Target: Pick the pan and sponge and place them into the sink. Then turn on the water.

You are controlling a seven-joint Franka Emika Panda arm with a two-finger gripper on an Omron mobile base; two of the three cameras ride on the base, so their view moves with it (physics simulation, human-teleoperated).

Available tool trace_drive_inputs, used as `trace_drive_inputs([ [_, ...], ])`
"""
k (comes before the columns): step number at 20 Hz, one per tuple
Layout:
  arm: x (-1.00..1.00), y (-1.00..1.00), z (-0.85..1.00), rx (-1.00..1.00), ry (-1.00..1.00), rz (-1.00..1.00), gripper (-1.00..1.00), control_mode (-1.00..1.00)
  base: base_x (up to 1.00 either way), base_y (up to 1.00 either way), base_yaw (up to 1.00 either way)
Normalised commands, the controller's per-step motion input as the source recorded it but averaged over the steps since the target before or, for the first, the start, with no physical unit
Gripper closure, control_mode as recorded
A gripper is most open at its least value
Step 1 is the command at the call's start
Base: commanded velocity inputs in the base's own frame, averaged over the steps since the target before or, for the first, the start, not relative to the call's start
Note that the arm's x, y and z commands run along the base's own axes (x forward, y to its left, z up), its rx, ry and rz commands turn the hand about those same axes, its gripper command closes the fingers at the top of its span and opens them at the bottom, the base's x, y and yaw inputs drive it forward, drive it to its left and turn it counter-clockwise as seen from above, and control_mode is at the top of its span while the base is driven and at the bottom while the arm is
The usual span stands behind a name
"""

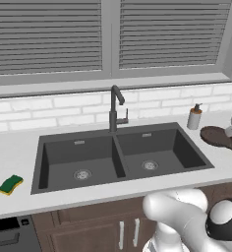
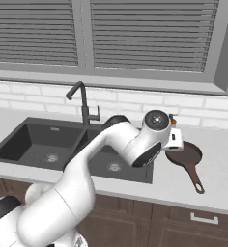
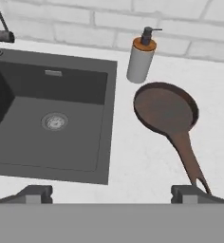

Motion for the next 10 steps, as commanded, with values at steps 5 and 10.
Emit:
trace_drive_inputs([
  [5,0.23,-0.4,-0.3,-0.15,0.26,0.0,-1.0,-1.0,0.0,0.0,0.0],
  [10,0.15,-0.39,-0.28,-0.1,0.25,0.01,-1.0,-1.0,0.0,0.0,0.0],
])
